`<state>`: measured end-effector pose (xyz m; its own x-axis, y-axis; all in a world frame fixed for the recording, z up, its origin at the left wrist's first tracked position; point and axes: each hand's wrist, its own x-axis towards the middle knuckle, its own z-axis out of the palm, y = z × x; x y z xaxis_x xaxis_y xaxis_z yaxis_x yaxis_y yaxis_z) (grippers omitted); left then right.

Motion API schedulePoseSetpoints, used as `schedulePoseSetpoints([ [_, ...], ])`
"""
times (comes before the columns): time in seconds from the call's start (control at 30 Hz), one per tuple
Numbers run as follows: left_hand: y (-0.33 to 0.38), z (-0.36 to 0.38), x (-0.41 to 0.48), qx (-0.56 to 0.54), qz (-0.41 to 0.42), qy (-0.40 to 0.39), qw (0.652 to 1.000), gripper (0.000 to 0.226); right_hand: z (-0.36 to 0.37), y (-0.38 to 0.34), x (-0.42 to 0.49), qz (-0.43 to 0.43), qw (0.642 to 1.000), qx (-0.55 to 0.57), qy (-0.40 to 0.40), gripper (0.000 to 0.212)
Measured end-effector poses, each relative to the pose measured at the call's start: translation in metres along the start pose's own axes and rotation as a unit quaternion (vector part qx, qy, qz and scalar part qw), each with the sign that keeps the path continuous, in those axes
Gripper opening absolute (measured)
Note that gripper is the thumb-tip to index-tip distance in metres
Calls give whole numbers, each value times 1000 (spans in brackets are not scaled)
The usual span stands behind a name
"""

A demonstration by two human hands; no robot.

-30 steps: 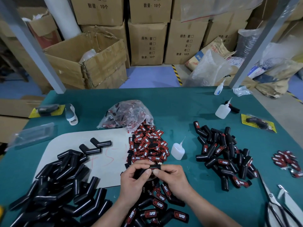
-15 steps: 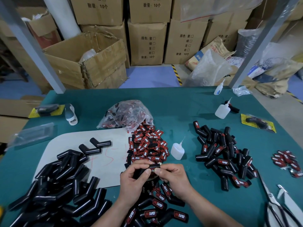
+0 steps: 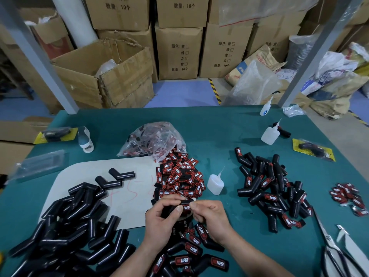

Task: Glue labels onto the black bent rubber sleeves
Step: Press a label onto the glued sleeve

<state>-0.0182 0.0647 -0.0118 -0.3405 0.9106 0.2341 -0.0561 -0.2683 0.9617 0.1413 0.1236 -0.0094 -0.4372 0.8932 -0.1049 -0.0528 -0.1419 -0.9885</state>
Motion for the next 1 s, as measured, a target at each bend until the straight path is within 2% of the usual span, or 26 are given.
schedulePoseSetpoints([
  [0.13, -1, -1, 0, -3, -13, -4, 1000, 12, 2, -5, -1, -10, 999, -37, 5, 60],
  [0.27, -1, 0, 1, -7, -18, 2, 1000, 24, 2, -5, -1, 0, 999, -49, 22, 75],
  [0.43, 0, 0, 1, 3, -9, 4, 1000, 23, 3, -7, -4, -51, 993, -106, 17, 49],
  [0.53, 2, 1, 0, -2, -7, 2, 1000, 13, 6, -2, -5, -74, 987, -130, 53, 45],
  [0.7, -2, 1, -3, 2, -6, -2, 1000, 12, 9, 4, -5, -129, 968, -185, 109, 37],
  [0.9, -1, 2, -3, -9, -18, -2, 1000, 12, 10, 5, -6, -122, 972, -172, 99, 44],
  [1.0, -1, 1, -3, -26, -31, -3, 999, 20, 9, 2, -7, -96, 983, -131, 83, 45],
])
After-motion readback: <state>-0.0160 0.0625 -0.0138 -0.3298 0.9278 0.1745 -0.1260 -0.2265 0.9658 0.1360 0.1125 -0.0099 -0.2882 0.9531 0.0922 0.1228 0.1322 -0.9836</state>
